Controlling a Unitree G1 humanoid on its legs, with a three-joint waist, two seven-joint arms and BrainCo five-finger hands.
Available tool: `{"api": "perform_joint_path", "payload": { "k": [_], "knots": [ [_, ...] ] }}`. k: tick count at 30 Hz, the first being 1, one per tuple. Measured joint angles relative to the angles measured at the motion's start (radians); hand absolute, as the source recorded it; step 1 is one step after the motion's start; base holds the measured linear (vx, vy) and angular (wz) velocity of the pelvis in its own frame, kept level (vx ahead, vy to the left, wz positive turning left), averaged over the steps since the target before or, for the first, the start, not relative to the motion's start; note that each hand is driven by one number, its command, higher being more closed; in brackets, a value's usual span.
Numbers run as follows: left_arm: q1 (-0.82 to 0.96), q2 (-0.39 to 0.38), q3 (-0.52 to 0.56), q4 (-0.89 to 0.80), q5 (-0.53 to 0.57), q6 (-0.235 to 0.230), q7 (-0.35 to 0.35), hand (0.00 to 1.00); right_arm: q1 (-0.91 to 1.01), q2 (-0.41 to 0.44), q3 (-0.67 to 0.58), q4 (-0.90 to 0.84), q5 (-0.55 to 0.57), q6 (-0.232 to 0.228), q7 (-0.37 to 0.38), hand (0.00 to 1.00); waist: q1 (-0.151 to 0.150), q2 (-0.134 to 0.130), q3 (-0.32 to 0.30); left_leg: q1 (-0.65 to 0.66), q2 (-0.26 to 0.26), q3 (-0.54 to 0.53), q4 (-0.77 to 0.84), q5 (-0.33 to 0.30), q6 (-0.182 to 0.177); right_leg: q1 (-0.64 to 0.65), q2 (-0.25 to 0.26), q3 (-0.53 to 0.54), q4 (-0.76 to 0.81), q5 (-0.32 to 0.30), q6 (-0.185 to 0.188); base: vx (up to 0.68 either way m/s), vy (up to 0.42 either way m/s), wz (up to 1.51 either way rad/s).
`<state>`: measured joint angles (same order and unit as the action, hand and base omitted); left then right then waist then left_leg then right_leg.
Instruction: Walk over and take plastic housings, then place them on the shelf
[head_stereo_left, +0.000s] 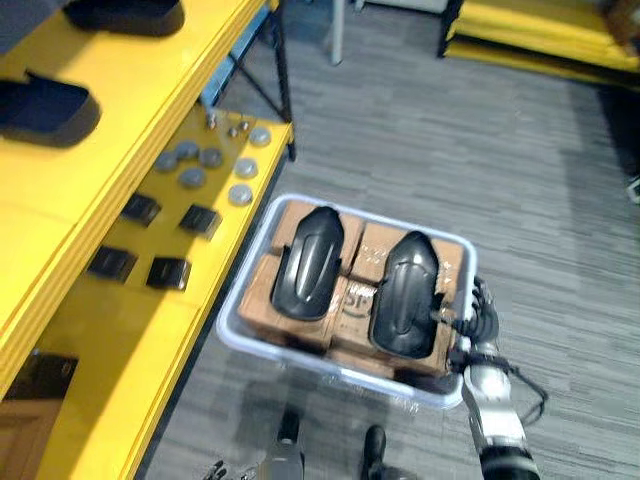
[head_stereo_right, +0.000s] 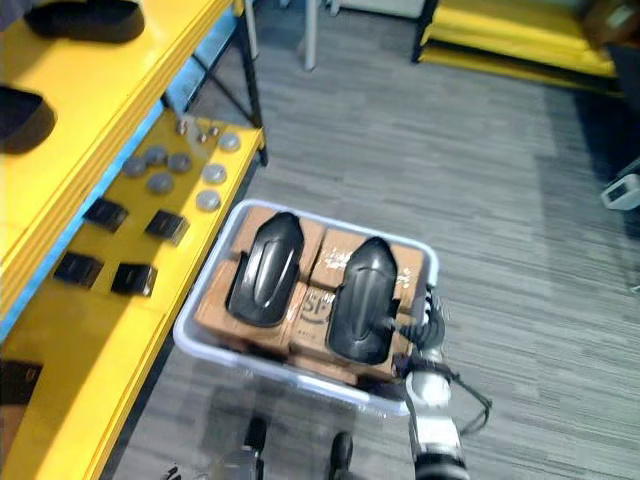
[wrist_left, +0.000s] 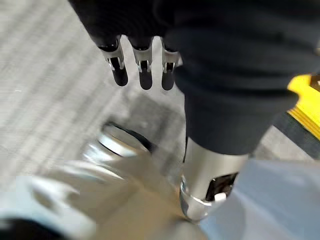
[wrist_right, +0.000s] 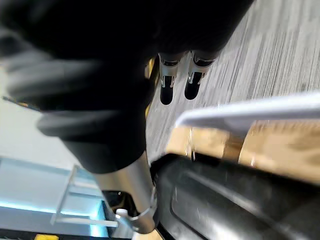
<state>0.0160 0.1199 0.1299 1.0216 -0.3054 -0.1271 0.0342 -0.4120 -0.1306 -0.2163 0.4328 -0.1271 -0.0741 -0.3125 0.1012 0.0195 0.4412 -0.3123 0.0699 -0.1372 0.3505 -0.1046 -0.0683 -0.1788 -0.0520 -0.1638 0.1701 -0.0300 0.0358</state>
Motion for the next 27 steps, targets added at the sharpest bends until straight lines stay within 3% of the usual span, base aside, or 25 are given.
{"api": "perform_joint_path", "payload": {
  "k": [4, 12, 13, 18, 22, 27],
  "knots": [
    [-0.018, 0.000, -0.052, 0.001, -0.056, -0.003, 0.019, 0.00, -0.178, -0.079, 0.002, 0.256, 0.074, 0.019, -0.042, 0.00, 0.028, 0.020, 0.014, -0.088, -0.013, -0.016, 0.042, 0.005, 0.007, -0.077, -0.010, -0.013, 0.038, 0.000, 0.000, -0.10, 0.048, 0.11],
    [-0.102, 0.008, -0.101, 0.042, -0.106, -0.012, 0.070, 0.00, -0.306, -0.125, 0.002, 0.379, 0.083, 0.051, -0.103, 0.00, 0.038, 0.026, 0.026, -0.213, -0.018, -0.031, 0.129, -0.001, 0.006, -0.207, -0.017, -0.014, 0.150, -0.024, 0.001, -0.06, 0.006, 0.02],
    [-0.107, 0.008, -0.107, 0.042, -0.107, -0.016, 0.074, 0.00, -0.314, -0.126, 0.002, 0.383, 0.082, 0.055, -0.108, 1.00, 0.038, 0.026, 0.026, -0.221, -0.019, -0.032, 0.135, -0.001, 0.006, -0.217, -0.019, -0.014, 0.160, -0.027, 0.001, -0.10, -0.013, 0.03],
    [-0.160, 0.006, -0.117, 0.042, -0.124, -0.023, 0.093, 0.00, -0.420, -0.180, -0.003, 0.494, 0.085, 0.055, -0.154, 1.00, 0.033, 0.026, 0.026, -0.281, -0.026, -0.034, 0.146, 0.004, 0.012, -0.290, -0.034, -0.018, 0.208, -0.040, 0.007, -0.10, 0.003, 0.03],
    [-0.182, 0.007, -0.118, 0.039, -0.123, -0.021, 0.091, 0.00, -0.459, -0.232, 0.003, 0.555, 0.087, 0.062, -0.114, 1.00, 0.023, 0.026, 0.026, -0.301, -0.024, -0.041, 0.146, 0.010, 0.012, -0.302, -0.039, -0.035, 0.209, -0.039, 0.007, -0.01, 0.012, 0.09],
    [-0.204, 0.004, -0.130, 0.021, -0.120, -0.016, 0.087, 0.00, -0.513, -0.280, 0.082, 0.632, 0.086, 0.112, -0.032, 1.00, 0.023, 0.026, 0.025, -0.294, -0.025, -0.040, 0.140, 0.019, 0.009, -0.297, -0.043, -0.042, 0.212, -0.039, 0.000, 0.06, 0.011, 0.03]
  ]
}}
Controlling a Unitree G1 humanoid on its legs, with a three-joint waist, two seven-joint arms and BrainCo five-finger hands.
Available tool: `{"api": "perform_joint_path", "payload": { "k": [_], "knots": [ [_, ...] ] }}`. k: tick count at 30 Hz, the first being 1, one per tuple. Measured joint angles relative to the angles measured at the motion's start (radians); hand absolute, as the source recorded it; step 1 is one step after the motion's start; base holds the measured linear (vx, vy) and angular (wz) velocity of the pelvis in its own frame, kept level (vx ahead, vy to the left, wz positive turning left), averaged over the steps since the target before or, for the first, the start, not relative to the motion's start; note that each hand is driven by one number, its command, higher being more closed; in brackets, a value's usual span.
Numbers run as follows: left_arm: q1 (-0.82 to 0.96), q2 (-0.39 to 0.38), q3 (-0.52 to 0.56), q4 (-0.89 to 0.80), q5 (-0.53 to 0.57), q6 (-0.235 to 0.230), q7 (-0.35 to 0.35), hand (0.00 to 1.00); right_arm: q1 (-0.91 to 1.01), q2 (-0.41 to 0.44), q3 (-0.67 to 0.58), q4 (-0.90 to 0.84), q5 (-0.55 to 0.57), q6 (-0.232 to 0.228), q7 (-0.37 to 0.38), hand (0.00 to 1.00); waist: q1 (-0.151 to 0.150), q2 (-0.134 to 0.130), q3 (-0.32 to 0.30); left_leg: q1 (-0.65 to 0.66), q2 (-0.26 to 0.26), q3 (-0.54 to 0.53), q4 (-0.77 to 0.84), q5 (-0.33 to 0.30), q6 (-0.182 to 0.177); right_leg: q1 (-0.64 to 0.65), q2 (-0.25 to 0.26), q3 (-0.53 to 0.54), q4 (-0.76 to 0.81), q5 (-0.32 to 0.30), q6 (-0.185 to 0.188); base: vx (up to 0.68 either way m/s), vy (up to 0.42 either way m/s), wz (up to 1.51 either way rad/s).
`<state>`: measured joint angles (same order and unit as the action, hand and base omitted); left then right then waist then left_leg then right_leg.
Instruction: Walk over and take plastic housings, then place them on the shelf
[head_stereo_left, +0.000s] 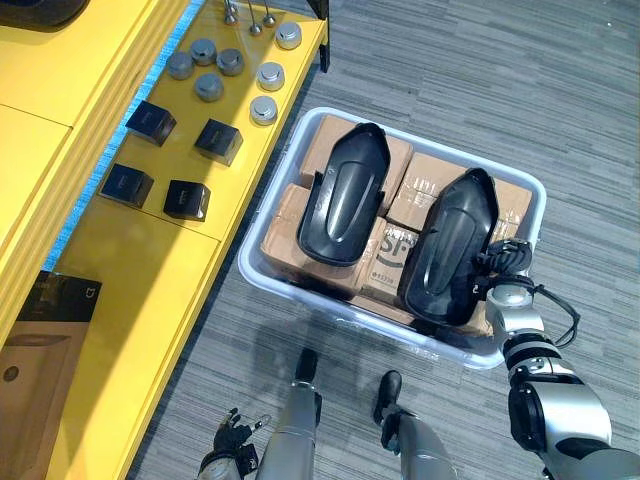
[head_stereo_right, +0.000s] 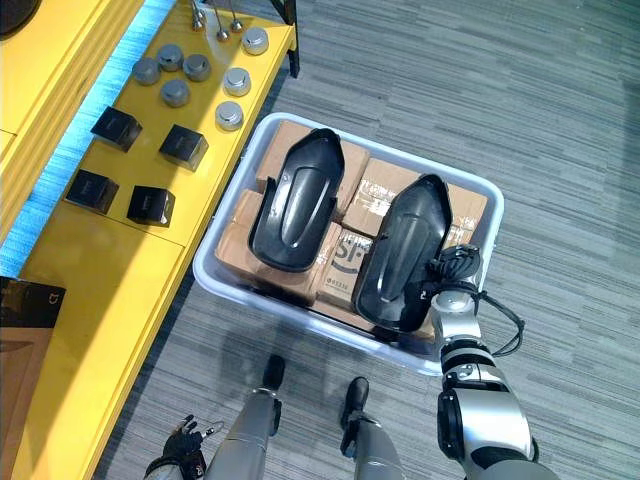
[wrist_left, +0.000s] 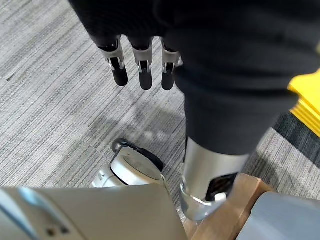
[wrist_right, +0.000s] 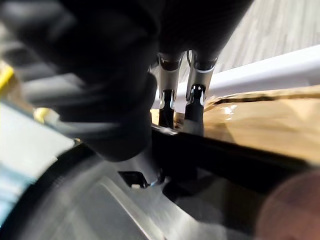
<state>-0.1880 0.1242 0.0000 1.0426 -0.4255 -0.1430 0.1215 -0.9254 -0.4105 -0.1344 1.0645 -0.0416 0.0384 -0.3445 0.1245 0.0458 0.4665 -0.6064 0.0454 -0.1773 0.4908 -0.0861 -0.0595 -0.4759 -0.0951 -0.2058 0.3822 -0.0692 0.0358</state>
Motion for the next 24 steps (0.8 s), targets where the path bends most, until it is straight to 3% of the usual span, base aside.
{"api": "perform_joint_path", "payload": {
  "k": [6, 10, 13, 16, 21, 24],
  "knots": [
    [0.000, -0.035, -0.061, -0.090, 0.018, 0.000, -0.027, 0.00, -0.028, -0.026, 0.004, 0.069, -0.029, 0.079, 0.092, 1.00, 0.002, 0.007, -0.004, 0.097, -0.028, -0.012, -0.092, 0.047, -0.006, 0.087, -0.035, -0.040, -0.034, -0.002, 0.001, 0.04, -0.004, 0.23],
    [0.035, -0.042, -0.092, -0.132, 0.015, -0.001, -0.048, 0.00, -0.022, -0.026, -0.102, 0.091, -0.066, 0.086, 0.109, 1.00, 0.002, 0.018, -0.010, 0.176, -0.043, -0.023, -0.177, 0.085, -0.003, 0.155, -0.052, -0.059, -0.069, 0.000, 0.004, 0.01, -0.012, 0.20],
    [0.071, -0.037, -0.105, -0.149, 0.015, -0.001, -0.050, 0.00, -0.024, -0.034, -0.102, 0.090, -0.122, 0.085, 0.107, 1.00, -0.004, 0.029, -0.018, 0.227, -0.043, -0.024, -0.218, 0.101, 0.001, 0.209, -0.047, -0.060, -0.122, 0.023, 0.011, 0.05, -0.007, 0.00],
    [0.141, -0.035, -0.104, -0.269, 0.012, -0.002, -0.046, 0.00, -0.019, -0.034, -0.072, 0.077, -0.205, 0.084, 0.082, 1.00, -0.013, 0.030, -0.018, 0.281, -0.042, -0.022, -0.247, 0.108, 0.002, 0.277, -0.039, -0.060, -0.187, 0.050, 0.015, 0.05, 0.004, -0.02],
    [0.314, -0.051, -0.021, -0.763, -0.001, -0.013, -0.019, 0.00, 0.187, -0.031, 0.021, -0.376, -0.407, 0.076, 0.066, 1.00, -0.016, 0.029, -0.091, 0.346, -0.044, -0.014, -0.309, 0.117, 0.016, 0.356, -0.031, -0.058, -0.287, 0.086, 0.024, 0.06, 0.006, -0.02],
    [0.344, -0.054, 0.044, -0.938, 0.042, -0.017, 0.011, 0.00, 0.322, -0.007, 0.020, -0.530, -0.484, 0.071, 0.058, 1.00, -0.016, 0.025, -0.160, 0.389, -0.045, -0.009, -0.357, 0.123, 0.022, 0.393, -0.031, -0.057, -0.327, 0.091, 0.028, 0.10, -0.007, -0.04]
  ]
}}
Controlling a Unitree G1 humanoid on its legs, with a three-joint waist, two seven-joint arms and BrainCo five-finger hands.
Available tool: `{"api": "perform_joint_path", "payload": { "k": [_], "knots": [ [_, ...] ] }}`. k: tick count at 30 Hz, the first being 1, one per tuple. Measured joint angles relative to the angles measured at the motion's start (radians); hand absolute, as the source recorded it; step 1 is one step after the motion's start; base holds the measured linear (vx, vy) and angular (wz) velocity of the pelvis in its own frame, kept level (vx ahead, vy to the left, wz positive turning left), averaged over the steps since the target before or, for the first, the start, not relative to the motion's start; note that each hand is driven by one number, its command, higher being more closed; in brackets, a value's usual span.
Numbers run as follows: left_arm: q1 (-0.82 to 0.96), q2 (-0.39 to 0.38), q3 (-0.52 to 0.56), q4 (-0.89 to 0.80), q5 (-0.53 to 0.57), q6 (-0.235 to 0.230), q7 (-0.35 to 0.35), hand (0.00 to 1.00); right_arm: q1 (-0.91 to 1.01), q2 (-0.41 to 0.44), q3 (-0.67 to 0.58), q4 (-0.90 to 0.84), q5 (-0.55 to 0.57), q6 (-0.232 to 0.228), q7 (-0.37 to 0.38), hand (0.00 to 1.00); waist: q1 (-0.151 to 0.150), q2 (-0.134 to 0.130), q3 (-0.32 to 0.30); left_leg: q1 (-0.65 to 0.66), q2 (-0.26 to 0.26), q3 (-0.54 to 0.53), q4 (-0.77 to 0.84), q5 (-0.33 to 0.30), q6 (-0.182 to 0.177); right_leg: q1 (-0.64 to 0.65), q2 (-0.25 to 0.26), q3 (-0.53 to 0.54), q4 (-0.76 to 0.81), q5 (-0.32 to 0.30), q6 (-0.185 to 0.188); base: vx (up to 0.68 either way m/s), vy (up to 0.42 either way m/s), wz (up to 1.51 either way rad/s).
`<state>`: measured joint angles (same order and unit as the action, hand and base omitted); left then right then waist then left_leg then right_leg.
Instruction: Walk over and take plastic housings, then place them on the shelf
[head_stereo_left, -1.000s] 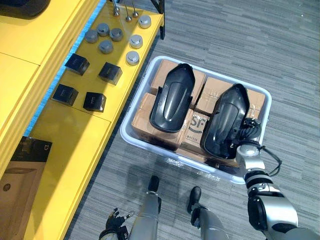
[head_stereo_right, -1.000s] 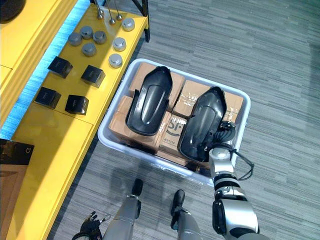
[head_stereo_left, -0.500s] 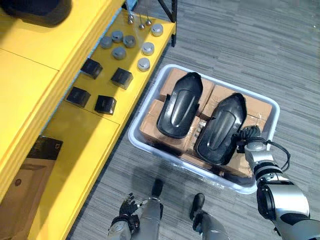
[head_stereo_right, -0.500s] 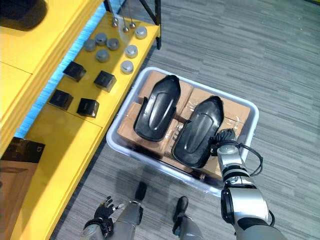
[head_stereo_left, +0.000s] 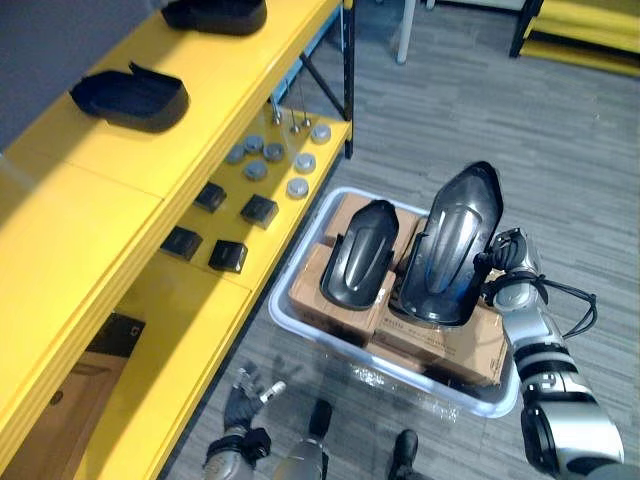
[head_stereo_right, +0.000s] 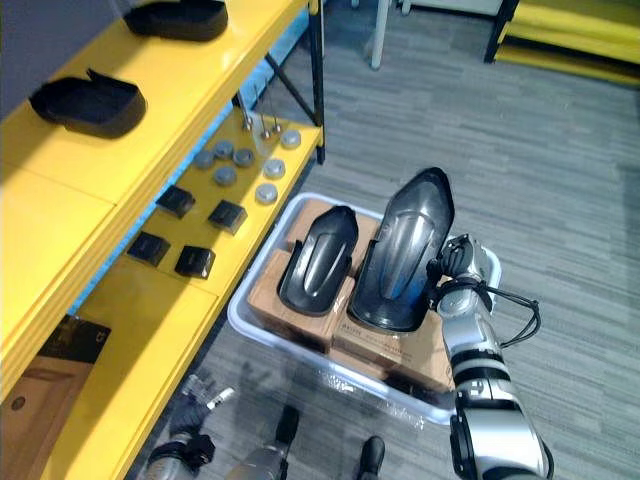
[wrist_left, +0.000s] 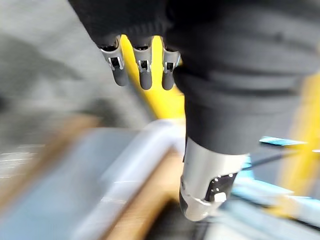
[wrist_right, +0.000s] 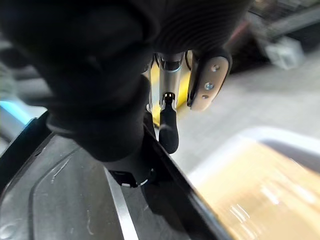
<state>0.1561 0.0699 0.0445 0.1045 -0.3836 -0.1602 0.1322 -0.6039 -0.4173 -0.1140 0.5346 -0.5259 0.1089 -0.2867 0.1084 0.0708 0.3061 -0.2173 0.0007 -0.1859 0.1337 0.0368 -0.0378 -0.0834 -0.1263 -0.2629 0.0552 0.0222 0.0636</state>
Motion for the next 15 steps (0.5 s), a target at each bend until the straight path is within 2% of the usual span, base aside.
{"api": "perform_joint_path", "payload": {
  "k": [2, 4, 6, 9, 12, 15],
  "knots": [
    [0.004, 0.003, 0.026, -0.105, 0.104, -0.004, 0.023, 0.00, 0.088, 0.013, 0.000, -0.082, -0.048, -0.001, -0.001, 1.00, -0.005, -0.005, -0.034, 0.032, 0.001, 0.002, -0.033, 0.007, -0.001, 0.025, 0.000, 0.000, -0.022, 0.001, 0.001, 0.10, -0.021, -0.03],
    [-0.015, 0.023, 0.025, -0.201, 0.225, -0.012, 0.049, 0.00, 0.148, 0.024, 0.001, -0.140, -0.111, -0.003, -0.002, 1.00, -0.023, -0.018, -0.067, 0.061, 0.003, 0.003, -0.071, 0.016, -0.001, 0.049, 0.003, -0.001, -0.047, 0.003, 0.002, 0.10, -0.030, -0.02],
    [-0.049, 0.043, -0.004, -0.232, 0.253, -0.015, 0.059, 0.00, 0.155, 0.024, 0.001, -0.158, -0.132, -0.002, -0.002, 1.00, -0.036, -0.028, -0.091, 0.071, 0.007, 0.005, -0.085, 0.018, -0.002, 0.052, 0.005, 0.001, -0.052, 0.003, 0.002, 0.07, -0.025, -0.06],
    [-0.121, 0.079, -0.079, -0.235, 0.158, -0.020, 0.037, 0.00, 0.155, 0.016, 0.022, -0.209, -0.152, -0.003, -0.007, 1.00, -0.045, -0.046, -0.112, 0.094, 0.011, 0.013, -0.098, 0.019, -0.002, 0.074, 0.009, 0.007, -0.067, 0.006, 0.000, 0.07, -0.022, -0.06],
    [-0.200, 0.107, -0.205, -0.188, -0.067, -0.021, -0.038, 0.00, 0.152, 0.008, 0.112, -0.296, -0.163, -0.018, -0.006, 1.00, -0.045, -0.058, -0.155, 0.105, 0.016, 0.015, -0.109, 0.020, -0.004, 0.082, 0.015, 0.007, -0.077, 0.007, -0.003, 0.01, -0.006, -0.01],
    [-0.233, 0.109, -0.262, -0.130, -0.200, -0.014, -0.080, 0.00, 0.149, 0.019, 0.186, -0.355, -0.193, -0.050, -0.005, 1.00, -0.044, -0.060, -0.170, 0.114, 0.020, 0.015, -0.123, 0.031, -0.008, 0.084, 0.018, 0.008, -0.076, 0.009, -0.005, 0.00, 0.000, 0.00]
  ]
}}
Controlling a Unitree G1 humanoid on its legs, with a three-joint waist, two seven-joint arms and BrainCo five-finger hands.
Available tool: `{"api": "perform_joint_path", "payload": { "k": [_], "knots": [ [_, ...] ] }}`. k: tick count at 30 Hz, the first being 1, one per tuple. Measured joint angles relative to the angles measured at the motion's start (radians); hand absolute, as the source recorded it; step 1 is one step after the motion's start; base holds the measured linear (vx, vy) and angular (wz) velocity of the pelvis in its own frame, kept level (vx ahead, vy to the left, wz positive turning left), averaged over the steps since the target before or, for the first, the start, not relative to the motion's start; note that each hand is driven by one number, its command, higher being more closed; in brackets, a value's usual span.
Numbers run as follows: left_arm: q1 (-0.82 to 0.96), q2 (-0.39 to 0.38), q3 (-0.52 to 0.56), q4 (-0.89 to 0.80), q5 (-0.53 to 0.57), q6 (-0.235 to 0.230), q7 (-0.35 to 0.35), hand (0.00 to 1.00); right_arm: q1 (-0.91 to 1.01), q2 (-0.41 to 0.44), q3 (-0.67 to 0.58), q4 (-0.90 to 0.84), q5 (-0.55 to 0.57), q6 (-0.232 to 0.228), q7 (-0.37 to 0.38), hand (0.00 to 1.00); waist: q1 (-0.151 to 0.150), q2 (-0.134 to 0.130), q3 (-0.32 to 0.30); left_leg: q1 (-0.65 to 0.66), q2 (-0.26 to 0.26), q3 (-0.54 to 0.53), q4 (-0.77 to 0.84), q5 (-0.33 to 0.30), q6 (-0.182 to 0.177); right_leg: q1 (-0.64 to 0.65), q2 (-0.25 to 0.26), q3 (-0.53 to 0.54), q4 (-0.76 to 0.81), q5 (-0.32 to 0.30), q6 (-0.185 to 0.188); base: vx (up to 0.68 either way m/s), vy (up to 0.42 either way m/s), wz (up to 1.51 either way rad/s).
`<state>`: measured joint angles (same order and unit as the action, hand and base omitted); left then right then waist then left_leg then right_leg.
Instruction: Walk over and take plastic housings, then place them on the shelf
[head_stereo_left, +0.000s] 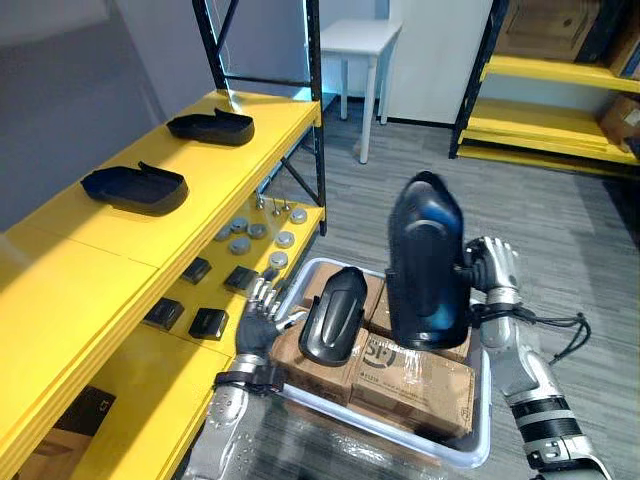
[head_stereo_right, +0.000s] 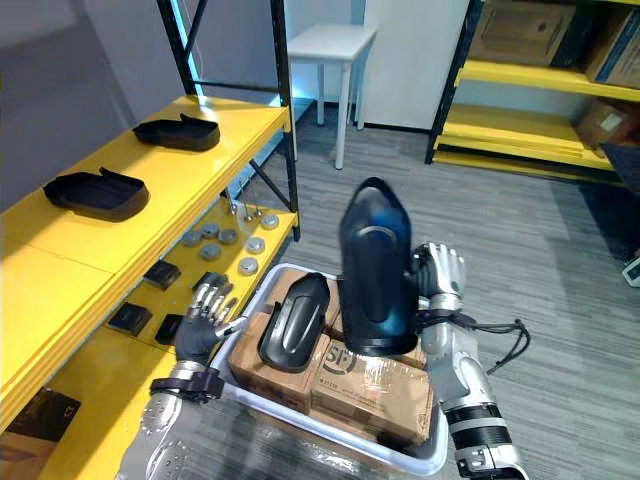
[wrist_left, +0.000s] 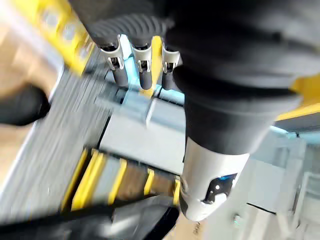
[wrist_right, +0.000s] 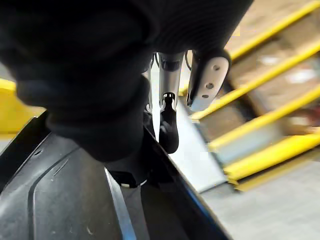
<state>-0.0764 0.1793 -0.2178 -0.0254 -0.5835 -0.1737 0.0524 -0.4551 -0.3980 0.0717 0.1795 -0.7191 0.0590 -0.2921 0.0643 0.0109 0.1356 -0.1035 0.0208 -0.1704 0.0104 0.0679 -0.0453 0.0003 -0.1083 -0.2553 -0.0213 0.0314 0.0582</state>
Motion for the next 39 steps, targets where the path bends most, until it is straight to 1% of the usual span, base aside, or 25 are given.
{"api": "perform_joint_path", "payload": {
  "k": [3, 7, 9, 11, 14, 15, 17, 19, 21, 22, 25, 26, 27, 28, 29, 31, 34, 39],
  "knots": [
    [-0.003, 0.014, -0.019, 0.047, -0.042, 0.012, -0.018, 0.00, 0.000, 0.024, 0.054, -0.012, -0.003, -0.018, 0.000, 1.00, 0.001, -0.007, -0.011, 0.026, 0.010, 0.004, -0.043, 0.024, -0.004, 0.003, 0.007, 0.005, 0.001, 0.002, -0.003, -0.03, -0.020, -0.03],
    [-0.007, 0.041, -0.051, 0.092, -0.052, 0.031, -0.020, 0.00, 0.000, 0.061, 0.104, -0.018, -0.028, -0.040, 0.002, 1.00, 0.001, -0.017, -0.024, 0.049, 0.020, 0.010, -0.086, 0.047, -0.006, 0.001, 0.018, 0.016, 0.001, 0.006, -0.010, -0.04, -0.024, -0.07],
    [-0.008, 0.041, -0.056, 0.105, -0.062, 0.033, -0.020, 0.00, 0.000, 0.073, 0.128, -0.038, -0.031, -0.043, 0.006, 1.00, 0.001, -0.020, -0.027, 0.056, 0.025, 0.017, -0.096, 0.050, -0.007, 0.001, 0.021, 0.021, 0.001, 0.008, -0.012, -0.03, -0.021, -0.11],
    [-0.028, 0.043, -0.074, 0.138, -0.061, 0.036, -0.018, 0.00, 0.000, 0.094, 0.150, -0.068, -0.032, -0.060, 0.008, 1.00, 0.000, -0.024, -0.029, 0.057, 0.029, 0.020, -0.096, 0.052, -0.010, 0.000, 0.026, 0.025, 0.000, 0.011, -0.016, -0.03, -0.025, -0.07],
    [-0.073, 0.043, -0.112, 0.177, -0.062, 0.042, -0.014, 0.00, 0.000, 0.124, 0.218, -0.103, -0.026, -0.078, 0.010, 1.00, 0.000, -0.030, -0.034, 0.057, 0.036, 0.025, -0.096, 0.055, -0.015, 0.000, 0.034, 0.029, -0.005, 0.016, -0.022, -0.02, -0.030, -0.05],
    [-0.090, 0.039, -0.128, 0.184, -0.063, 0.043, -0.013, 0.00, 0.000, 0.141, 0.254, -0.105, -0.020, -0.081, 0.011, 1.00, 0.000, -0.031, -0.037, 0.058, 0.040, 0.025, -0.096, 0.056, -0.016, 0.000, 0.037, 0.029, -0.006, 0.017, -0.023, -0.01, -0.032, -0.03],
    [-0.101, 0.031, -0.147, 0.184, -0.082, 0.043, -0.012, 0.00, 0.000, 0.165, 0.286, -0.102, -0.019, -0.080, 0.011, 1.00, 0.000, -0.031, -0.042, 0.059, 0.043, 0.027, -0.096, 0.056, -0.017, 0.001, 0.041, 0.031, -0.007, 0.018, -0.024, 0.00, -0.016, -0.02],
    [-0.103, 0.032, -0.166, 0.185, -0.112, 0.043, -0.008, 0.00, -0.003, 0.175, 0.286, -0.096, -0.010, -0.080, 0.007, 1.00, 0.002, -0.032, -0.046, 0.059, 0.045, 0.027, -0.096, 0.057, -0.018, 0.003, 0.043, 0.031, -0.011, 0.020, -0.027, 0.00, 0.000, 0.00],
    [-0.111, 0.029, -0.175, 0.198, -0.125, 0.042, 0.019, 0.00, -0.004, 0.180, 0.293, -0.085, 0.006, -0.077, 0.004, 1.00, 0.000, -0.033, -0.052, 0.063, 0.048, 0.030, -0.096, 0.057, -0.021, 0.017, 0.047, 0.034, -0.036, 0.035, -0.030, -0.01, -0.011, -0.05],
    [-0.114, 0.028, -0.175, 0.203, -0.127, 0.041, 0.030, 1.00, -0.003, 0.180, 0.296, -0.085, 0.007, -0.077, 0.002, 1.00, 0.001, -0.033, -0.052, 0.066, 0.049, 0.032, -0.096, 0.056, -0.022, 0.022, 0.049, 0.036, -0.043, 0.039, -0.031, -0.02, -0.011, -0.09],
    [-0.131, 0.012, -0.167, 0.212, -0.144, 0.032, 0.101, 1.00, 0.012, 0.179, 0.304, -0.085, 0.030, -0.070, -0.014, 1.00, 0.001, -0.033, -0.059, 0.071, 0.053, 0.033, -0.096, 0.052, -0.027, 0.034, 0.056, 0.040, -0.061, 0.048, -0.034, -0.02, -0.007, -0.04],
    [-0.131, 0.010, -0.167, 0.212, -0.144, 0.031, 0.104, 1.00, 0.014, 0.179, 0.304, -0.085, 0.031, -0.070, -0.015, 1.00, 0.000, -0.033, -0.059, 0.071, 0.053, 0.033, -0.096, 0.052, -0.027, 0.034, 0.056, 0.040, -0.061, 0.048, -0.034, 0.00, 0.000, 0.00],
    [-0.139, -0.013, -0.150, 0.212, -0.151, 0.000, 0.186, 1.00, 0.041, 0.179, 0.306, -0.086, 0.051, -0.069, -0.035, 1.00, 0.000, -0.034, -0.066, 0.071, 0.058, 0.033, -0.096, 0.051, -0.031, 0.034, 0.060, 0.040, -0.062, 0.048, -0.034, 0.00, 0.000, 0.00],
    [-0.142, -0.016, -0.144, 0.212, -0.152, -0.009, 0.205, 1.00, 0.048, 0.178, 0.309, -0.086, 0.059, -0.069, -0.039, 1.00, -0.001, -0.034, -0.067, 0.072, 0.060, 0.033, -0.096, 0.051, -0.032, 0.034, 0.062, 0.040, -0.062, 0.048, -0.035, 0.00, 0.000, 0.00],
    [-0.149, -0.024, -0.125, 0.212, -0.150, -0.025, 0.245, 1.00, 0.064, 0.177, 0.318, -0.086, 0.085, -0.069, -0.046, 1.00, -0.002, -0.035, -0.067, 0.072, 0.063, 0.033, -0.096, 0.052, -0.036, 0.034, 0.064, 0.040, -0.062, 0.048, -0.036, 0.00, 0.000, 0.00],
    [-0.160, -0.037, -0.091, 0.211, -0.131, -0.063, 0.301, 1.00, 0.099, 0.176, 0.335, -0.086, 0.105, -0.069, -0.053, 1.00, -0.002, -0.037, -0.069, 0.073, 0.068, 0.032, -0.096, 0.053, -0.040, 0.035, 0.069, 0.040, -0.062, 0.049, -0.036, 0.00, 0.000, 0.00],
    [-0.161, -0.040, -0.083, 0.211, -0.097, -0.067, 0.341, 1.00, 0.107, 0.176, 0.357, -0.088, 0.135, -0.069, -0.072, 1.00, -0.002, -0.037, -0.069, 0.075, 0.070, 0.028, -0.096, 0.054, -0.042, 0.039, 0.071, 0.037, -0.062, 0.049, -0.037, 0.00, -0.004, 0.02],
    [-0.157, -0.049, -0.072, 0.211, -0.077, -0.067, 0.343, 1.00, 0.115, 0.175, 0.364, -0.088, 0.161, -0.071, -0.080, 1.00, 0.002, -0.040, -0.069, 0.068, 0.067, -0.018, -0.093, 0.059, -0.046, 0.056, 0.072, -0.006, -0.062, 0.045, -0.040, 0.00, -0.008, 0.25]
  ]
}}
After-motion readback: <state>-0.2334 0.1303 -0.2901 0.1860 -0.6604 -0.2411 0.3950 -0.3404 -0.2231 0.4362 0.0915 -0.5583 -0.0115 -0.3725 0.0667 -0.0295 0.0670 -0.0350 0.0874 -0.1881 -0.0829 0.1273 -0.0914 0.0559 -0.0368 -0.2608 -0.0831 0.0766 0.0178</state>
